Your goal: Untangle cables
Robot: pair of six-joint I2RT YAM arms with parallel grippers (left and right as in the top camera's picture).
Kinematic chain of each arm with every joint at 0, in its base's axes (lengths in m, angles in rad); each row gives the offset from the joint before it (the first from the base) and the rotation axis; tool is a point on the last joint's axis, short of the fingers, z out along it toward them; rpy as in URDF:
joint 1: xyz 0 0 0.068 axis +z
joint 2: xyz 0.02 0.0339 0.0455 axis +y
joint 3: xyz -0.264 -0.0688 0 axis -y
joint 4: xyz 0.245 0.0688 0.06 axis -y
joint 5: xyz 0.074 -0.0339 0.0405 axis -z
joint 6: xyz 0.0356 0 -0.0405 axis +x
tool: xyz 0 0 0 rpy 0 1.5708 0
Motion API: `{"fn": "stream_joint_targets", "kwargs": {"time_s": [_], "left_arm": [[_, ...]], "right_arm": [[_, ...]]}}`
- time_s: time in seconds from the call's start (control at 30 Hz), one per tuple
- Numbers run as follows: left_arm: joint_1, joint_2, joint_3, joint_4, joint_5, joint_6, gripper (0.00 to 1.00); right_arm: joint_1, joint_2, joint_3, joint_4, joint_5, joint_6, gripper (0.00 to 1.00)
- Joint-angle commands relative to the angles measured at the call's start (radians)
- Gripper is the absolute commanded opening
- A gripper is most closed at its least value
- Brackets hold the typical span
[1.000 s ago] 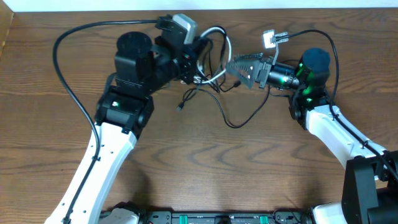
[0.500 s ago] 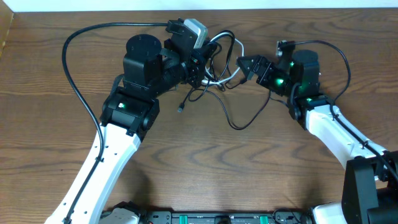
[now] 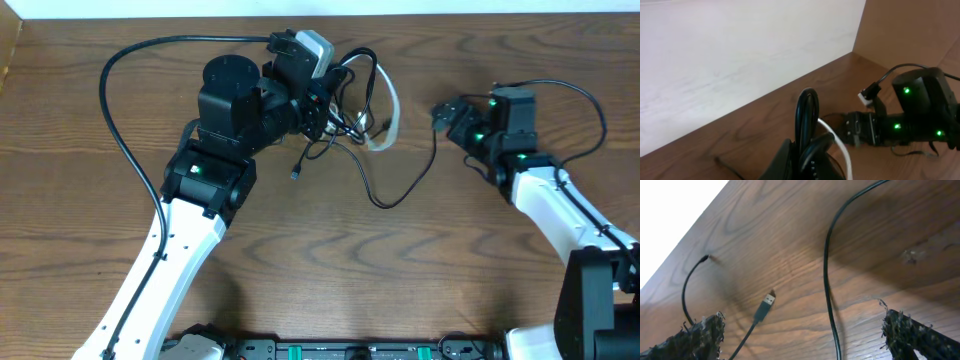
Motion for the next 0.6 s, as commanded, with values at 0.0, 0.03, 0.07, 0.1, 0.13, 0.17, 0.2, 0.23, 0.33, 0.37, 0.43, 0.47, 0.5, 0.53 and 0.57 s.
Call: {"fn": "stream_joint_targets", "kwargs": {"time_s": [0.0, 0.03, 0.07, 0.1, 0.13, 0.17, 0.2, 0.23, 0.33, 0.37, 0.43, 0.47, 0.5, 0.53, 0.57], "left_arm": [[0.000, -0.002, 0.013, 0.006, -0.013, 0.018, 0.08], [0.000, -0.002, 0.013, 0.006, -0.013, 0.018, 0.08], [0.000, -0.002, 0.013, 0.007, -0.013, 0.018, 0.07], [0.000, -0.002, 0.013, 0.006, -0.013, 0.019, 0.08], [0.000, -0.002, 0.013, 0.006, -0.014, 0.018, 0.08], [0.000, -0.002, 0.013, 0.006, -0.014, 0.019, 0.08], [0.000, -0.002, 0.013, 0.006, -0.014, 0.018, 0.08], [0.000, -0.002, 0.013, 0.006, -0.014, 0.018, 0.08], [0.000, -0.002, 0.013, 0.006, -0.014, 0.018, 0.08], [0.000, -0.002, 0.013, 0.006, -0.014, 0.018, 0.08], [0.000, -0.002, 0.013, 0.003, -0.014, 0.018, 0.08], [0.000, -0.002, 0.013, -0.001, -0.014, 0.018, 0.08], [0.000, -0.002, 0.013, -0.005, -0.014, 0.018, 0.08], [0.000, -0.002, 0.013, -0.008, -0.014, 0.018, 0.08], [0.000, -0.002, 0.013, -0.012, -0.013, 0.018, 0.08]], "right_arm": [[-0.019, -0.003, 0.003, 0.009, -0.160, -0.089, 0.99], [-0.019, -0.003, 0.003, 0.018, -0.223, -0.129, 0.99], [-0.018, -0.003, 0.003, 0.035, -0.311, -0.177, 0.99], [-0.015, -0.003, 0.003, 0.055, -0.391, -0.220, 0.99], [-0.014, -0.003, 0.003, 0.074, -0.463, -0.255, 0.99], [-0.014, -0.003, 0.003, 0.118, -0.594, -0.306, 0.99], [-0.013, -0.003, 0.003, 0.138, -0.646, -0.320, 0.99], [-0.011, -0.003, 0.003, 0.179, -0.731, -0.338, 0.99], [-0.005, -0.003, 0.003, 0.282, -0.864, -0.345, 0.99], [-0.002, -0.003, 0.003, 0.310, -0.887, -0.345, 0.99], [0.006, -0.003, 0.003, 0.362, -0.920, -0.344, 0.99], [0.012, -0.003, 0.003, 0.377, -0.922, -0.342, 0.99], [0.018, -0.003, 0.003, 0.389, -0.922, -0.333, 0.99], [0.024, -0.003, 0.003, 0.398, -0.922, -0.331, 0.99], [0.035, -0.003, 0.003, 0.405, -0.921, -0.329, 0.99]]}}
